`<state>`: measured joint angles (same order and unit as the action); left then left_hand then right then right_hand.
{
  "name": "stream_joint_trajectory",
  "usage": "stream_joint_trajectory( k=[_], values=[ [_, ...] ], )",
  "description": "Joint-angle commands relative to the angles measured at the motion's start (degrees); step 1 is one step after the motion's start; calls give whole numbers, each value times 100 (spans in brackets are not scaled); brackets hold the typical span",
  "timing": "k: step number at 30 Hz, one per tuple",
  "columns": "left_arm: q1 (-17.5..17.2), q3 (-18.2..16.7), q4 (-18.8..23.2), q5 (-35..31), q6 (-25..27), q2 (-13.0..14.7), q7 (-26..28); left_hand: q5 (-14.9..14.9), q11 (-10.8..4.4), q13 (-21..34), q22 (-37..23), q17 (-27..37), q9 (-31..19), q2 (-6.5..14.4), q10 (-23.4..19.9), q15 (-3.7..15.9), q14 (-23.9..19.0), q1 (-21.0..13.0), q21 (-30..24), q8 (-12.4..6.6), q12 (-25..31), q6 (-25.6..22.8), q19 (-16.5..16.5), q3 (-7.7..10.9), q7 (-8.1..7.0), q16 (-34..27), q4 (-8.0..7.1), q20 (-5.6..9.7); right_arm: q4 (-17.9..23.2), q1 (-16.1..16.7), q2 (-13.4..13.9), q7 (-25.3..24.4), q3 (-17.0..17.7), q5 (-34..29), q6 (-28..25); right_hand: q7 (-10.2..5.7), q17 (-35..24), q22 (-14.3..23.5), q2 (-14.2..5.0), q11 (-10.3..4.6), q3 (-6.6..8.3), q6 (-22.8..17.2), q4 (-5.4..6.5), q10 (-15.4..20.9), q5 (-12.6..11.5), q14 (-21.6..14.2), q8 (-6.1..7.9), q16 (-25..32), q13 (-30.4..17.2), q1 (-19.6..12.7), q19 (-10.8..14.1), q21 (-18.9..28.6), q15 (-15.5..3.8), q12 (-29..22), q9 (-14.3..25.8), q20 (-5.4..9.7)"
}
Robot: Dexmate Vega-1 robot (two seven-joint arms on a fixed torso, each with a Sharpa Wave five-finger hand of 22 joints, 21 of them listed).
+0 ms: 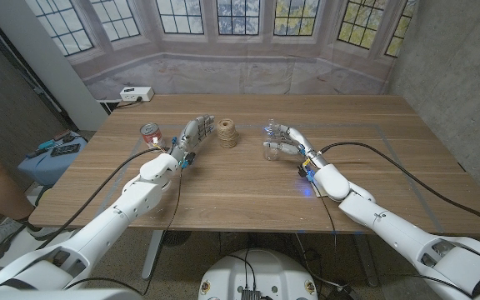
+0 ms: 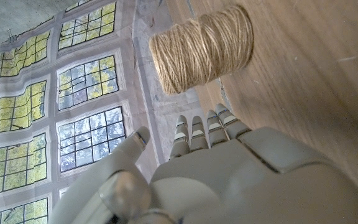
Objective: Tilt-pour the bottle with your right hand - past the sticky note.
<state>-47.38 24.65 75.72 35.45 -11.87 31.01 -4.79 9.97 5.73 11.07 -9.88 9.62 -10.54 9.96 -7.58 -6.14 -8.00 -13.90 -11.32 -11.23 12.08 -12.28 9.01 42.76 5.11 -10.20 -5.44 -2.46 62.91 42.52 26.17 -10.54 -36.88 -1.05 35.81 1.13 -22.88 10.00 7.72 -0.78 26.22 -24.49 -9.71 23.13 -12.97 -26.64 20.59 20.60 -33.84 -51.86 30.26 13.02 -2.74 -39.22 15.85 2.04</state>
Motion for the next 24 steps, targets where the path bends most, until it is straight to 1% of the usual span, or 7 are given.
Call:
stream_joint_trajectory(
  k=[1,5,9,19,24],
  values=[
    [31,-7,-91,48,-24,-54,-27,-6,-14,11,-17,6,-11,-10,-35,-2,-31,7,-17,14,25,-70,58,42,5,-11,10,-30,1,-24,-41,-70,4,-9,-15,-23,-45,20,-33,-27,-28,-73,18,73,27,-72,64,64,-50,-89,78,15,-472,-54,20,2],
    [53,-3,-126,51,-28,-75,-32,-6,-5,11,-17,4,-12,-4,-45,-2,-41,-2,-16,12,27,-81,58,49,4,-13,20,-37,25,-37,-38,-28,9,32,-33,-23,-59,21,-37,-35,-22,-93,23,70,24,-94,76,64,-67,-104,91,13,-478,-65,24,5],
    [76,6,-164,56,-31,-99,-48,-7,-6,12,-17,3,-12,-3,-48,-2,-61,-11,-19,9,26,-98,66,55,11,-18,31,-44,69,-57,-2,38,11,48,-35,-11,-82,22,-47,-9,-27,-67,40,35,24,-88,69,61,-83,-98,94,6,-461,-64,29,8],
    [103,11,-218,63,-51,-142,-53,-8,-12,12,-18,1,-12,0,-57,4,-75,-29,-21,9,25,-113,75,67,5,-17,53,-43,415,-2,177,146,79,65,-214,-16,-104,23,-41,0,-24,-43,58,14,22,-88,66,33,-112,-88,99,-7,-460,-79,37,9],
    [96,9,-212,64,-63,-143,-55,-9,-6,13,-19,2,-13,1,-65,5,-72,-34,-22,12,27,-115,79,73,4,-14,58,-43,664,70,277,146,120,29,-377,-8,-112,24,-38,7,-20,-34,61,15,20,-87,64,19,-123,-89,98,-13,-453,-88,41,4]
  ],
)
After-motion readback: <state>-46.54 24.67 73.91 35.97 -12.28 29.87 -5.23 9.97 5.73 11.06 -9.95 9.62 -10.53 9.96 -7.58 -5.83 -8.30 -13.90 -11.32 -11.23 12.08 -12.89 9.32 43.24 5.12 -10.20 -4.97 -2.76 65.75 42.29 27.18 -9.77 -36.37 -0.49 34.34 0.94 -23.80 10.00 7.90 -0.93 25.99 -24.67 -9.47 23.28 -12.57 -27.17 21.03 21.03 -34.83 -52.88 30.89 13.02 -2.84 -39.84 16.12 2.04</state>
